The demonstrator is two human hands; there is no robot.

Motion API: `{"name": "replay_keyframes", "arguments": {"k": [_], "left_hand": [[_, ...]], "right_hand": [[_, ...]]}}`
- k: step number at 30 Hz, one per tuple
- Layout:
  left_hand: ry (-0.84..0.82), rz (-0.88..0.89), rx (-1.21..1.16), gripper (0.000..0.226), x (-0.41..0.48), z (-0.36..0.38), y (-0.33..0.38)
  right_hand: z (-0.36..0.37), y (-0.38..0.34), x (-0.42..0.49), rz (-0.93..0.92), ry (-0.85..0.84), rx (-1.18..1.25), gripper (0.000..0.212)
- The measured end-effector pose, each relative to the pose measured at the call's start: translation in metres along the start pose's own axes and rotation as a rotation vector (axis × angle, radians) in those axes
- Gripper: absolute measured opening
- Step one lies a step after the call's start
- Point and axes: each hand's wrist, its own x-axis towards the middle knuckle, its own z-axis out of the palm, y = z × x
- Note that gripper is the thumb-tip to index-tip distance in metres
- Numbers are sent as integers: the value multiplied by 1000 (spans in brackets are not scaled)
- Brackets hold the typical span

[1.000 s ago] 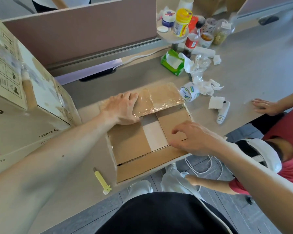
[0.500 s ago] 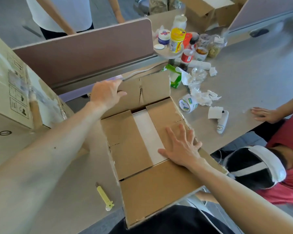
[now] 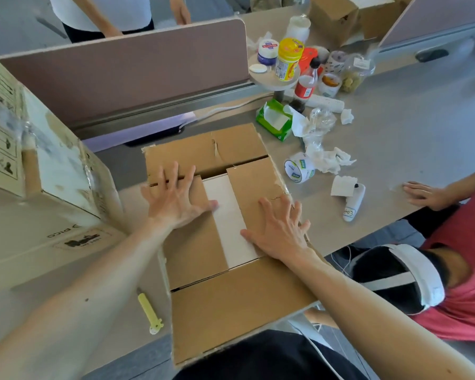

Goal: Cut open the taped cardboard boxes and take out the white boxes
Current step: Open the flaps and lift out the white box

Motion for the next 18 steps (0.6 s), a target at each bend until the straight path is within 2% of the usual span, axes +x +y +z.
{"name": "replay_keyframes", "arguments": {"k": [2, 8, 11, 15, 18], "left_hand": [[-7, -20, -48, 116, -8, 5, 7], [35, -105, -184, 95, -16, -3, 18], [4, -110, -299, 95, -18, -18, 19], [-31, -56, -597, 103, -33, -53, 10], [-68, -48, -695, 96, -46, -73, 2]], "right_hand": [[-1, 0, 4, -21, 30, 4, 81], [1, 3, 11, -109, 108, -42, 75], [-3, 4, 12, -128, 61, -65, 73], [-26, 8, 14, -197, -34, -17, 71], [-55, 15, 18, -260, -108, 59, 65]]}}
